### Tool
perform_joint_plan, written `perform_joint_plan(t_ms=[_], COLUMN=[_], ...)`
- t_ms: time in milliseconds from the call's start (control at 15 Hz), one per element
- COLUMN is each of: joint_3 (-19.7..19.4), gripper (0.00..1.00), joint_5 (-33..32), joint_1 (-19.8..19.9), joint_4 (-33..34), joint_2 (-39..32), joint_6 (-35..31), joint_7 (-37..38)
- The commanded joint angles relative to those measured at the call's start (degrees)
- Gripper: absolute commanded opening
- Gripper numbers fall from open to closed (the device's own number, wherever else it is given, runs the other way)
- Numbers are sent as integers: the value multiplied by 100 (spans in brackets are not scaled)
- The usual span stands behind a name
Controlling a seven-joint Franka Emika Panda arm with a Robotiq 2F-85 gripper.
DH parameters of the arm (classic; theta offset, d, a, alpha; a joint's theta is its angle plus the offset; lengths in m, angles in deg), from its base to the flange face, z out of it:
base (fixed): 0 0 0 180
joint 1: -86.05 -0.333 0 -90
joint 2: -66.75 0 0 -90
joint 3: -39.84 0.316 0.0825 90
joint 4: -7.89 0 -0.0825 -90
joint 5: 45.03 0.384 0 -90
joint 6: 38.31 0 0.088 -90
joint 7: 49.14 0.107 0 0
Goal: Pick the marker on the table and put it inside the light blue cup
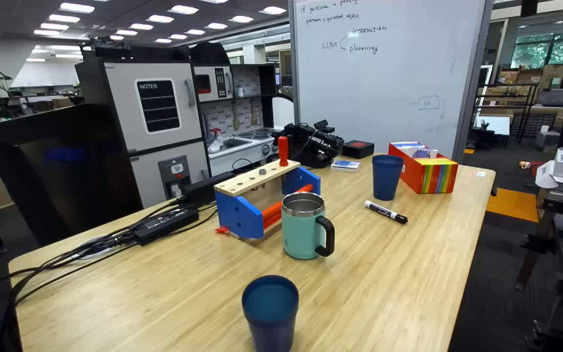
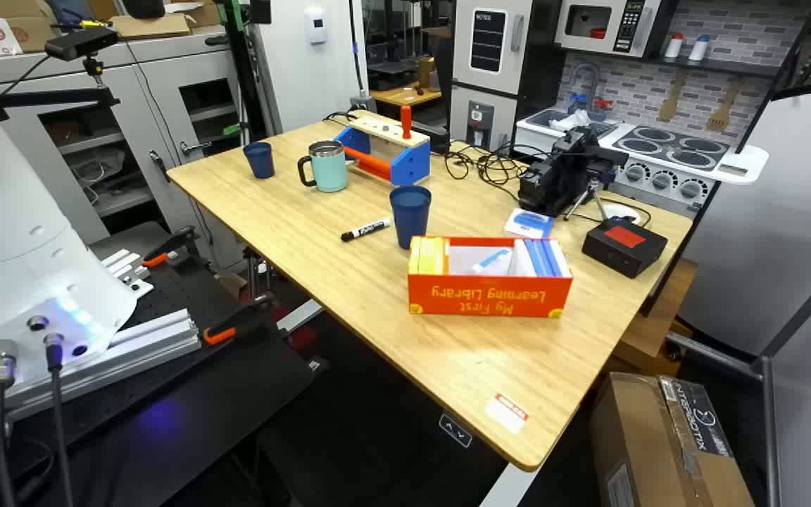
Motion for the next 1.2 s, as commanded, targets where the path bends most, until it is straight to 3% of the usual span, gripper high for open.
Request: perform_joint_plan(t_ms=[0,1000,1133], joint_3=[67,67,16], gripper=[100,100,100], joint_5=[38,38,91], joint_1=[85,85,-12], joint_4=[10,10,164], joint_2=[-15,-15,-404], joint_6=[8,7,-110], joint_7=[-41,-41,-189])
